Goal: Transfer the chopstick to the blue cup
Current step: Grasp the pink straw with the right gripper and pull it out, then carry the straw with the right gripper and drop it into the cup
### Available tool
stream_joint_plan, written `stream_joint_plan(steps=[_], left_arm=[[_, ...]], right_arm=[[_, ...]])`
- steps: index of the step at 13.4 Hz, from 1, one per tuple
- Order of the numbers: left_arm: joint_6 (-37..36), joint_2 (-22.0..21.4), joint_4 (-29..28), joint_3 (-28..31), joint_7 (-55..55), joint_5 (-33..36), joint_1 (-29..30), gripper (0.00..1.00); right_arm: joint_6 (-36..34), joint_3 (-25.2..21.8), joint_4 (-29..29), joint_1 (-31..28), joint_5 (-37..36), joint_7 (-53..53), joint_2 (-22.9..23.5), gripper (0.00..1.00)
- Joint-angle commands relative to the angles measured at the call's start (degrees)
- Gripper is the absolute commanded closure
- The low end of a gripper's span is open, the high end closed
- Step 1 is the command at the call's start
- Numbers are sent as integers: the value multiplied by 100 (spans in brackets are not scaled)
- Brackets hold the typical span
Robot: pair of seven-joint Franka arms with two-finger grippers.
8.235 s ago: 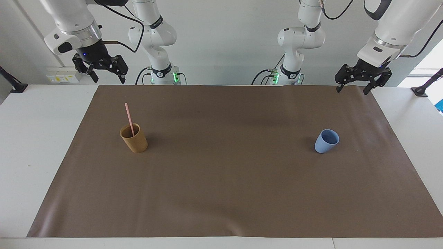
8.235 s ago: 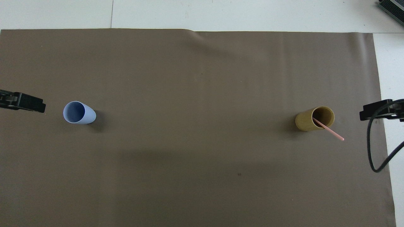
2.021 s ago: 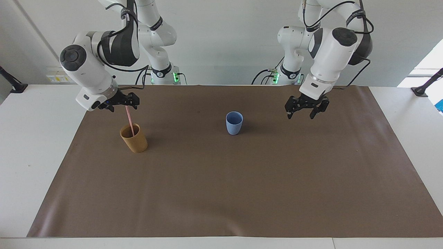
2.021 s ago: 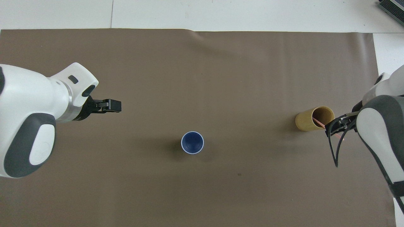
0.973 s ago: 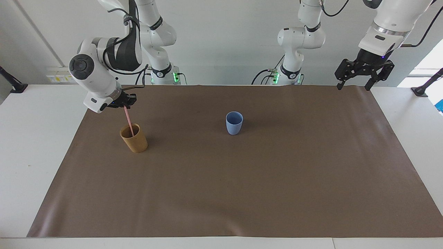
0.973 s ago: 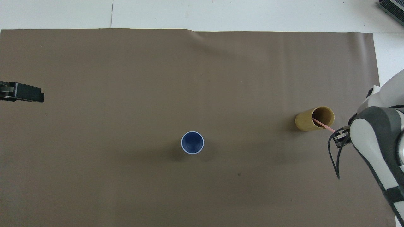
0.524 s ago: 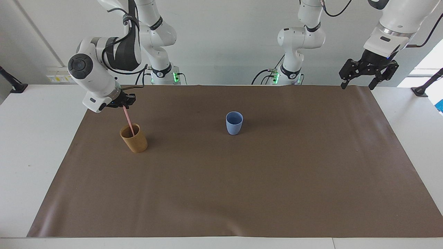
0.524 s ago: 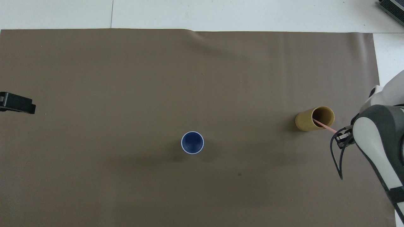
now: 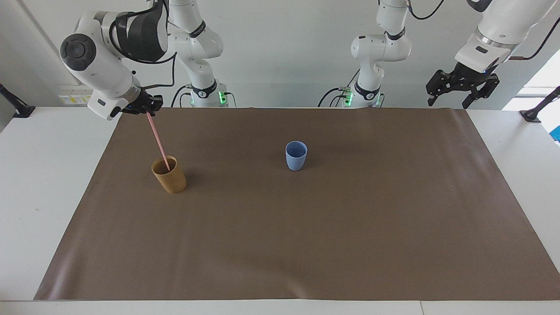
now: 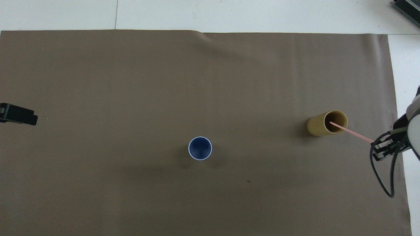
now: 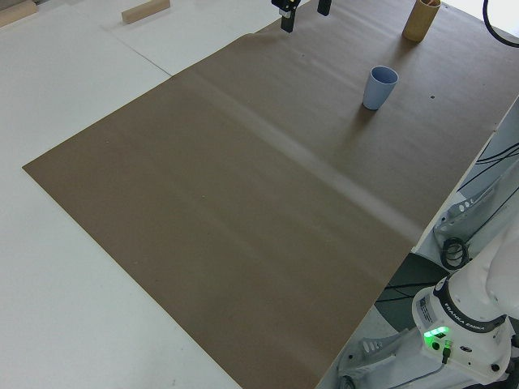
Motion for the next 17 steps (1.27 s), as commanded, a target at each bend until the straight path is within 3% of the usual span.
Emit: stream_joint_plan(steps=[1, 3, 6, 9, 14, 17], left_arm=[[-36, -143, -129, -64, 36, 4, 101, 0], [-36, -143, -129, -55, 45, 4, 110, 0], [-36, -143, -129, -64, 36, 4, 101, 0], [-36, -134, -129, -55, 45, 12, 101, 0], [-45, -143, -129, -64, 45, 12, 101, 0], [-44, -143, -129, -55, 45, 12, 101, 0]], right_arm=[[-607, 119, 579, -40, 58, -2, -88, 100], [-968, 189, 913, -13, 145, 313, -79, 100], [-909, 513, 871, 126, 803, 1513, -219, 100], [-5, 779, 319, 819, 1488, 3219, -430, 100], [1331, 779, 168, 2199, 2403, 5294, -106, 100], [2008, 788, 71, 2736, 2948, 6490, 113, 100]])
